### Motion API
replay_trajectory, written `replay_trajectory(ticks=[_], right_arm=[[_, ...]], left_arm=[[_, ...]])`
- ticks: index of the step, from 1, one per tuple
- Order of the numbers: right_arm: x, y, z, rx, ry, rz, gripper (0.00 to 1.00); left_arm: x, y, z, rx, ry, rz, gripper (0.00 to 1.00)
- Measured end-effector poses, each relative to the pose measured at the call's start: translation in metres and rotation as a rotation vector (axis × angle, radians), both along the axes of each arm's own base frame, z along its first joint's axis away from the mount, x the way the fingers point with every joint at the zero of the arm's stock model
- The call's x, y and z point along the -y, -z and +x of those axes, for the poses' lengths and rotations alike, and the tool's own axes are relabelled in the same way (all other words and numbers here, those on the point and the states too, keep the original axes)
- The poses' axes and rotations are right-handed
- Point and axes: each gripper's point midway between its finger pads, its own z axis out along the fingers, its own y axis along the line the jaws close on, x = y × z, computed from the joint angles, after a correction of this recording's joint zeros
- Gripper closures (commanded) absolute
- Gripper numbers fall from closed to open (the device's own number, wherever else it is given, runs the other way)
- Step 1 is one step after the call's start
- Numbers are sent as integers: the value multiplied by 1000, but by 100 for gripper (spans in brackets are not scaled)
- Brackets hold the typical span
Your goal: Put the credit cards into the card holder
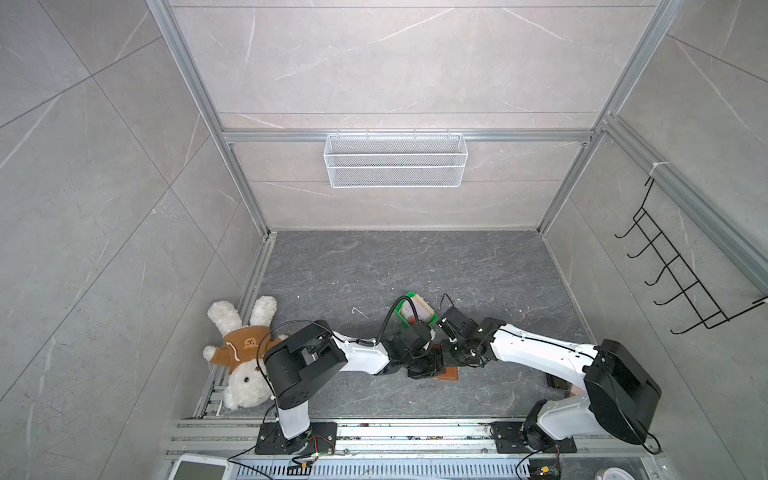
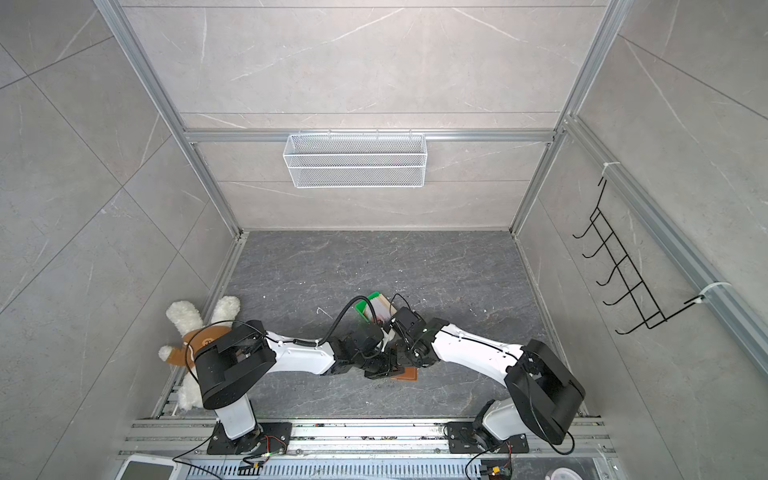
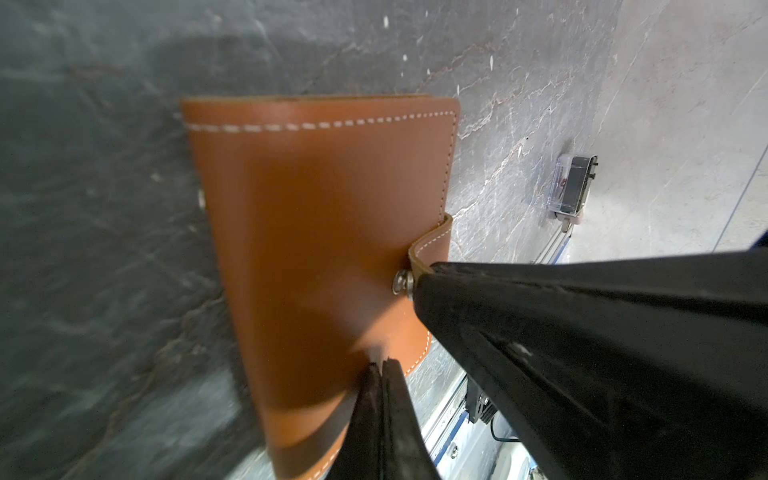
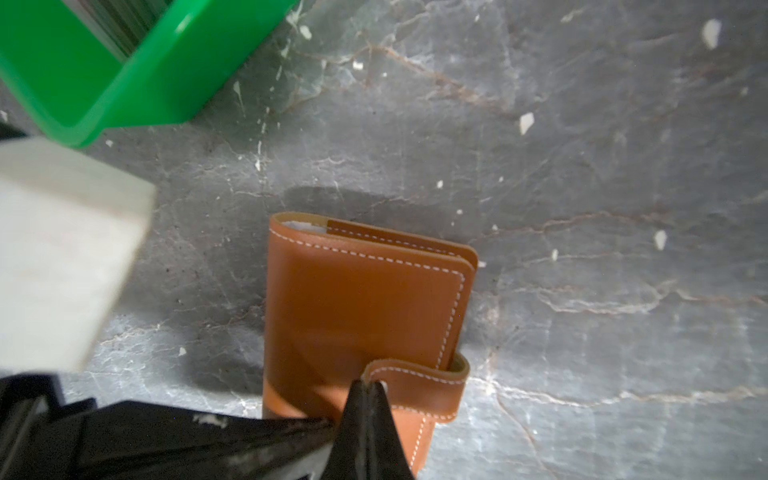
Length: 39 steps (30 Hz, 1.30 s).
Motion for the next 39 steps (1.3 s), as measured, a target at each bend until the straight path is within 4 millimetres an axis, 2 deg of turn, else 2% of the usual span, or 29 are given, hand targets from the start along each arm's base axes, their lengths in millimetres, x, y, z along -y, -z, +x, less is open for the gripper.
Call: replay_trajectory(ticks=[13,23,39], right_arm=[[-3,3,1,1,-10,-27,100],[-3,5,2,-7,-11,-35,100],[-16,11,3,-19,-51,-32,100]], left_arm=[[-22,-2,-8,-12,-28,16,99],[-42,-3,0,-6,-76,41,99],[-44,2,0,-14,-77,54,99]])
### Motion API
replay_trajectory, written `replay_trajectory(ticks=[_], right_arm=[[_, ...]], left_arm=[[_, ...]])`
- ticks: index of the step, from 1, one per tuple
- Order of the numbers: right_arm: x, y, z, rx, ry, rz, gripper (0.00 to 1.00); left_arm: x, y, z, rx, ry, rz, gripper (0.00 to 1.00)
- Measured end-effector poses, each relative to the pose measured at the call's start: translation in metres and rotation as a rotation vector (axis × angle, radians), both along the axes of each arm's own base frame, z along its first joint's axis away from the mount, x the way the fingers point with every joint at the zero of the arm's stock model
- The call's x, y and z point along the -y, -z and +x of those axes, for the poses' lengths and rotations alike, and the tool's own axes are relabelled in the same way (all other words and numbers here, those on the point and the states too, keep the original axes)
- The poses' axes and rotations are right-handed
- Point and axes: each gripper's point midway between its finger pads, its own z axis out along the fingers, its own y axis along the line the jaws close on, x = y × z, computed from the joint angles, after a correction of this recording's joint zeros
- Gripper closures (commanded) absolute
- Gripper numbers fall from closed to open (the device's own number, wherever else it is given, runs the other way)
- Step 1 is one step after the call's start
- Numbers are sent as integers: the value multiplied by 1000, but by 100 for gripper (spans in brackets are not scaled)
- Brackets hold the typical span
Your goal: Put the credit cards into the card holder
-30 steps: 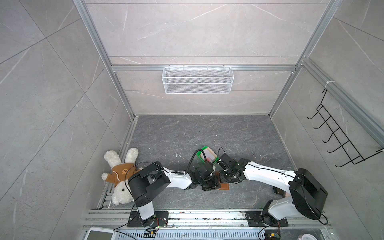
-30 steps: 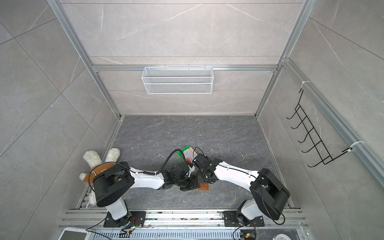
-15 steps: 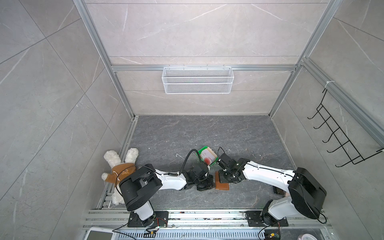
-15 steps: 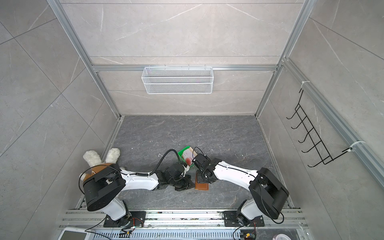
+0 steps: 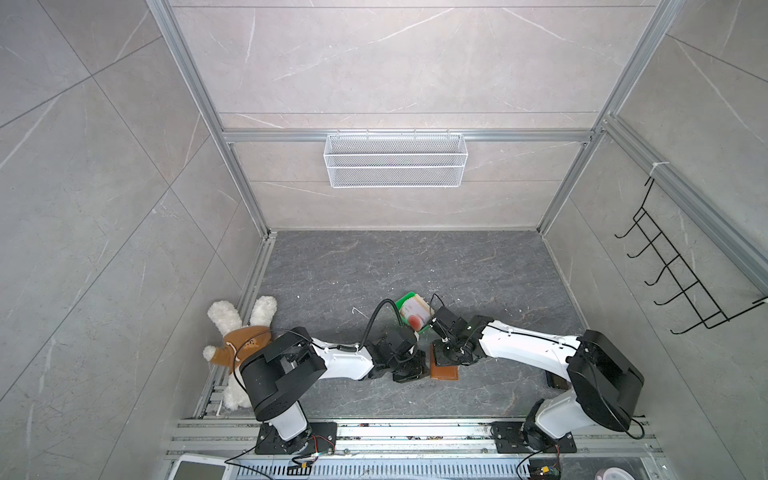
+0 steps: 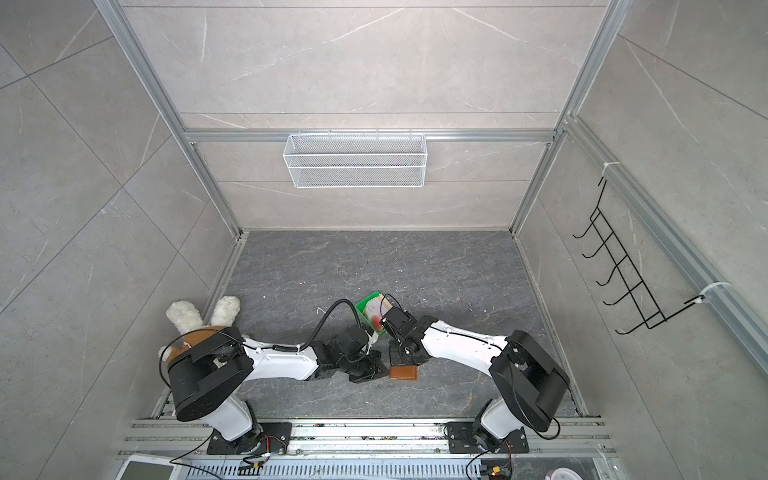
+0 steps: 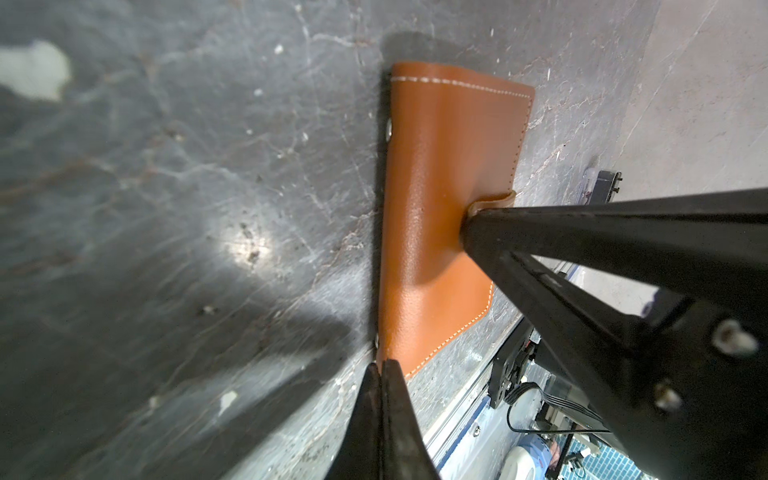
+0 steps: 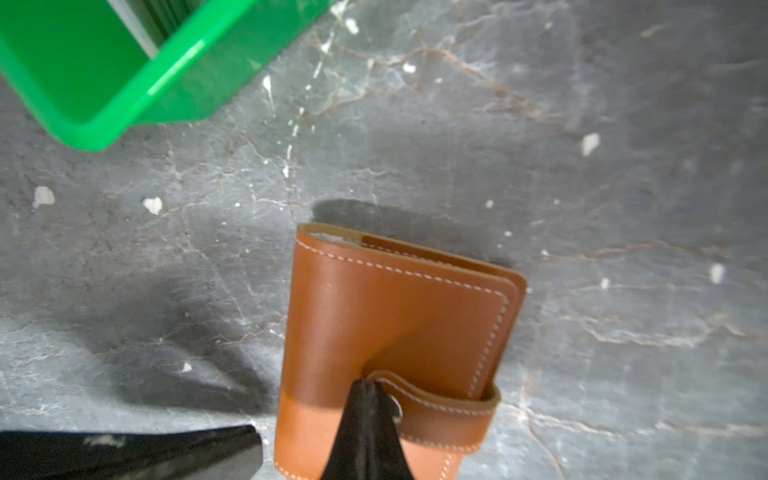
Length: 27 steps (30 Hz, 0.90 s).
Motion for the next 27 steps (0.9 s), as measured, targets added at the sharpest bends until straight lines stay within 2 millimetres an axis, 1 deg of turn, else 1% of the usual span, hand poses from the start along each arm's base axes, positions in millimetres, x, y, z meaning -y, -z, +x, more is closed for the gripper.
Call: replay_trajectory(ticks=[2,4,5,7,9,11,13,14,15,17,18,19,21,23,25,26,27], right_arm=[[0,-1,0,3,0,3,99],[0,-2,0,11,0,12,86],[-1,-3,0,14,2,19,78],[-4,-8,0,26,-6,45,64],[-6,-14,0,43,-17,60,50],[-6,-26,4,78,-23,84,35],[-4,-41,10,122,-20,112,24],[-2,-50,15,148,-13,128,19],[0,-60,21,177,-7,144,16],[6,-78,34,231,14,167,13],[9,-86,42,258,27,173,9],[13,-93,48,281,40,175,5],[22,-104,64,330,66,169,4],[32,-109,77,365,91,163,1],[47,-111,90,392,128,149,0],[55,-113,98,411,153,146,0],[64,-116,108,436,179,145,0]], left_arm=[[-1,0,2,0,-5,1,99],[-3,-1,5,0,-12,1,97],[-4,-2,7,1,-19,2,95],[-10,-8,13,10,-35,-2,92],[-17,-18,22,29,-53,-12,86],[-25,-33,33,57,-75,-28,78],[-37,-47,45,88,-101,-41,68],[-44,-55,52,106,-119,-46,61],[-52,-62,59,124,-138,-50,54],[-72,-73,74,158,-181,-47,37],[-83,-78,81,173,-204,-42,29],[-93,-82,87,187,-225,-36,25],[-117,-89,99,226,-270,-13,19],[-141,-92,110,269,-317,31,11],[-161,-93,119,304,-358,77,5],[-171,-93,123,324,-374,103,2],[-181,-94,127,343,-395,126,2]])
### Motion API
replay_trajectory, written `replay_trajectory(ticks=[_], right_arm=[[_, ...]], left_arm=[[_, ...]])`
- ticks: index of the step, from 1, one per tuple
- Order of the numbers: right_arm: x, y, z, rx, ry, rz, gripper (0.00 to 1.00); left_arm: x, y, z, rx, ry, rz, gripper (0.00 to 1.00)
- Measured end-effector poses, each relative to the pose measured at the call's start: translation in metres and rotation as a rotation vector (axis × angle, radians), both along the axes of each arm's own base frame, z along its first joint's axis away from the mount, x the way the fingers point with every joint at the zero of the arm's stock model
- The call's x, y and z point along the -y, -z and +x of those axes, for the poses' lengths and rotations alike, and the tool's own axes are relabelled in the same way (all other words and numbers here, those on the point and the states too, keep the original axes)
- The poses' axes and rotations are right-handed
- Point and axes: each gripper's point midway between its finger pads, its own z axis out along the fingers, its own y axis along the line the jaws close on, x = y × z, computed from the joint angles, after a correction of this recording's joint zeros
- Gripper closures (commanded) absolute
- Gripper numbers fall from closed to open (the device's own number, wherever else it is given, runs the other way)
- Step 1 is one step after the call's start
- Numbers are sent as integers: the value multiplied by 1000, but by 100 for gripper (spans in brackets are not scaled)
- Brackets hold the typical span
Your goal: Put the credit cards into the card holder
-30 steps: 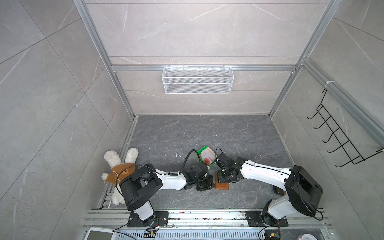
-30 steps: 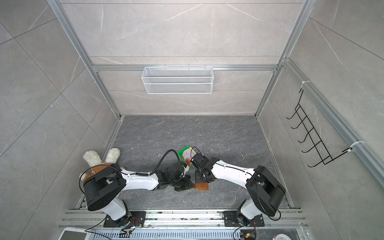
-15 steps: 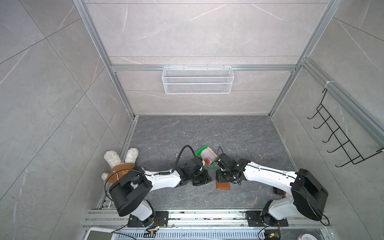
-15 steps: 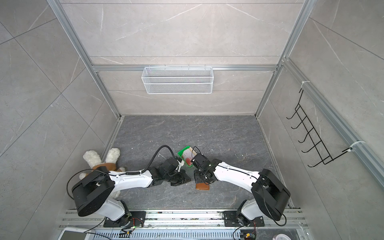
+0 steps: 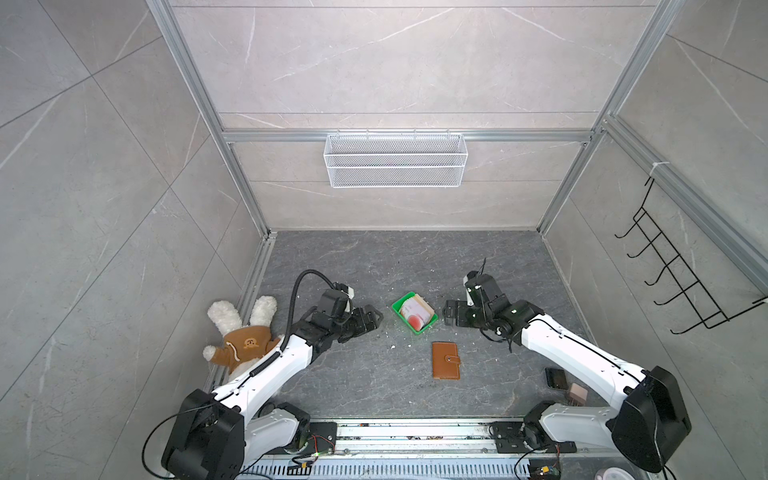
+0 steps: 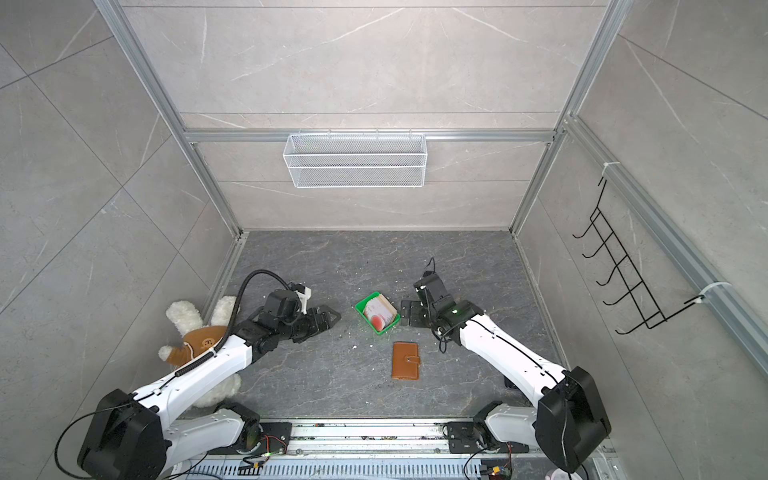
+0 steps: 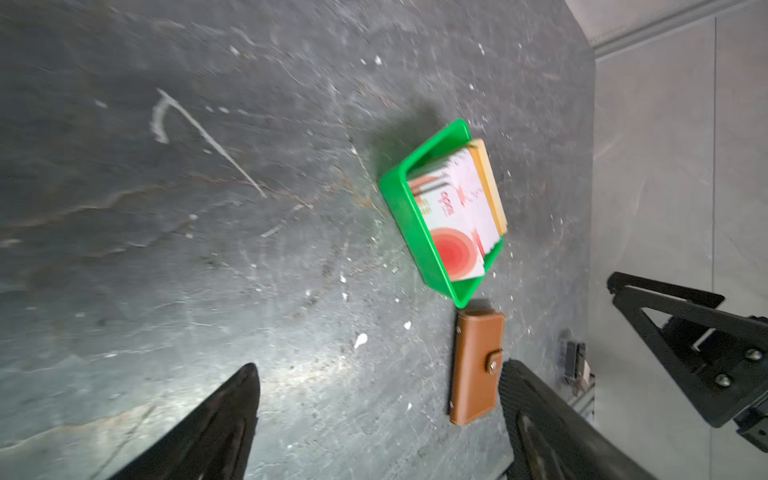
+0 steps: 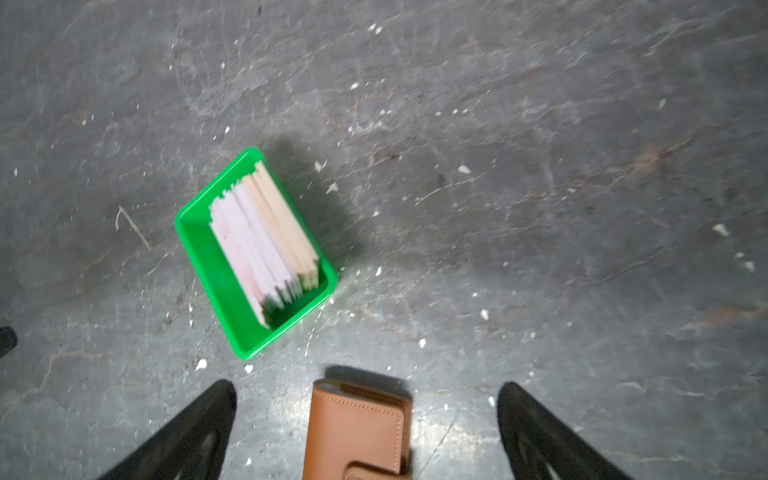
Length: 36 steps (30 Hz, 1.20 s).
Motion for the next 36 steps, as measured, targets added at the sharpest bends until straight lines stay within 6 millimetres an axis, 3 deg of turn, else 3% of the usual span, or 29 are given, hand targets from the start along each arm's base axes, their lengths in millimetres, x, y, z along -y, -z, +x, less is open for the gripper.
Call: replay_trajectory(ticks=[3,9,12,16,23,30,36], right_arm=[[31,-6,23,83,88,-10,0],[90,-6,47,195,226,-84,0],[122,1,53,256,303,-152,0],[147,22,49,302,335,-251,0],[160,37,56,428,323,-350,0],[166,63,56,502,305,-348,0],[159,62,62,555,251,-290,0]], left_arm=[[-30,-2,14,41,-72,55,2],[-90,2,36,133,-204,251,2],[-119,5,42,154,-258,329,0],[-160,13,50,208,-315,434,0],[-177,29,56,330,-246,582,0],[-203,56,72,386,-286,594,1],[-210,52,94,487,-293,555,1]])
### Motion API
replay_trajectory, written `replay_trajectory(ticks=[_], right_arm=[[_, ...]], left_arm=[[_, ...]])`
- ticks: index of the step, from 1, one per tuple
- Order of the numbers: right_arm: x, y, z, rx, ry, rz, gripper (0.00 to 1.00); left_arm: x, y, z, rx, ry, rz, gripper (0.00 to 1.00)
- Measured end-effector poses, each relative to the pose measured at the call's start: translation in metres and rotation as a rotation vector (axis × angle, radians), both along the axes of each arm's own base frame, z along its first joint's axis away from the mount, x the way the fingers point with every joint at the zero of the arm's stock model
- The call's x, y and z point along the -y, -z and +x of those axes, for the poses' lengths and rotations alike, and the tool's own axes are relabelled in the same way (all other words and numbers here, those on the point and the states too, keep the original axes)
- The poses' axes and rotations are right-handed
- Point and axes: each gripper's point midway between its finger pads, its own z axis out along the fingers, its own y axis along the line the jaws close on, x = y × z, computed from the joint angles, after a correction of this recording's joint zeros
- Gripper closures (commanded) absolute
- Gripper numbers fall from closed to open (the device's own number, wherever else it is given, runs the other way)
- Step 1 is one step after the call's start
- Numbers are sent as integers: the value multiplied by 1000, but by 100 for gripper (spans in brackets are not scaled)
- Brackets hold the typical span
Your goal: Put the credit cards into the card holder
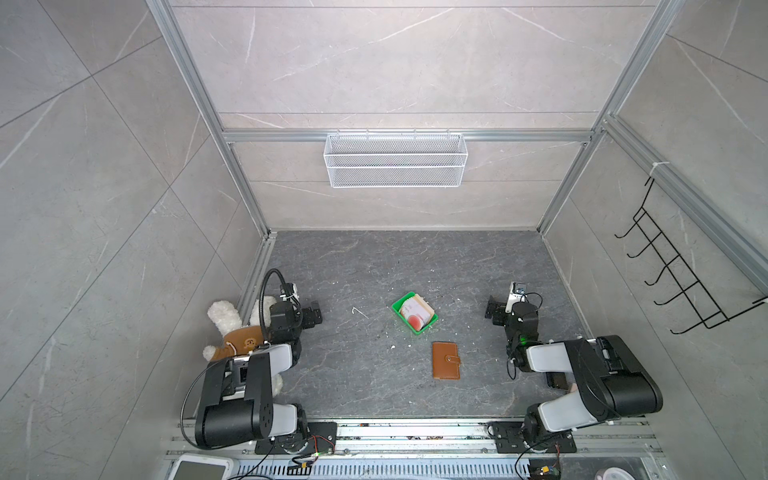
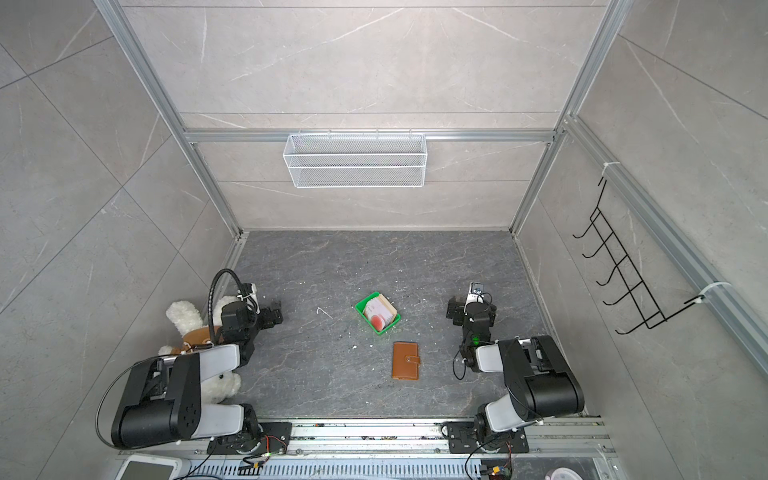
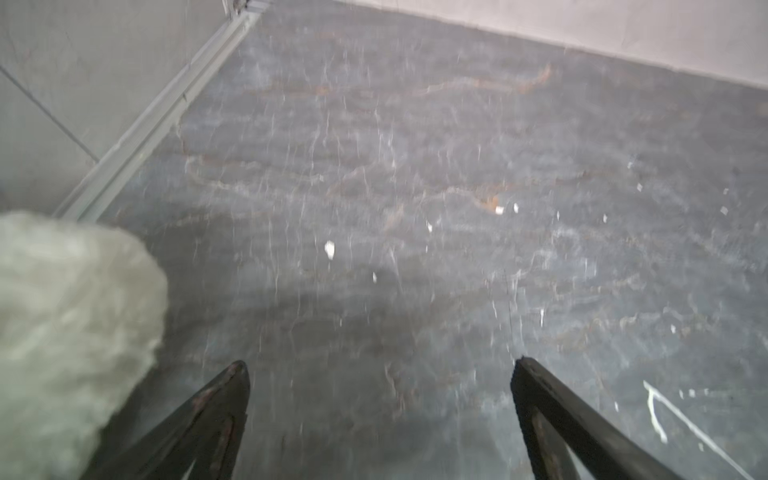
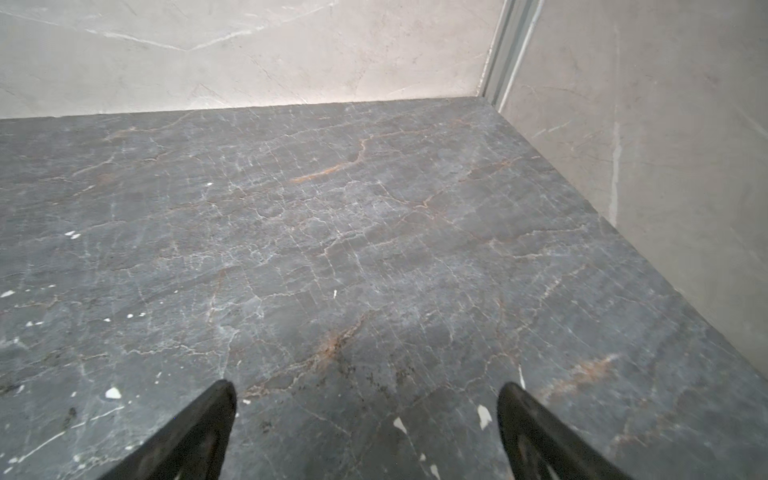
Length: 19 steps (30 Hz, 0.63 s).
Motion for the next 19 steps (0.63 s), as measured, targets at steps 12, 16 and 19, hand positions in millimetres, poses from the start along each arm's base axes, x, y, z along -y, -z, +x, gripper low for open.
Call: replay_trajectory(ticks=[12,16,19], right_arm=[[-8,-11,10,33,-69,26,0],[-9,-11,10,33,-75,28,0],[-9,-11,10,33,-75,28,0]], left_arm=[[7,5,7,35,57,-9,0],[8,3,8,41,63,-6,0],[8,3,8,42,63,-6,0]])
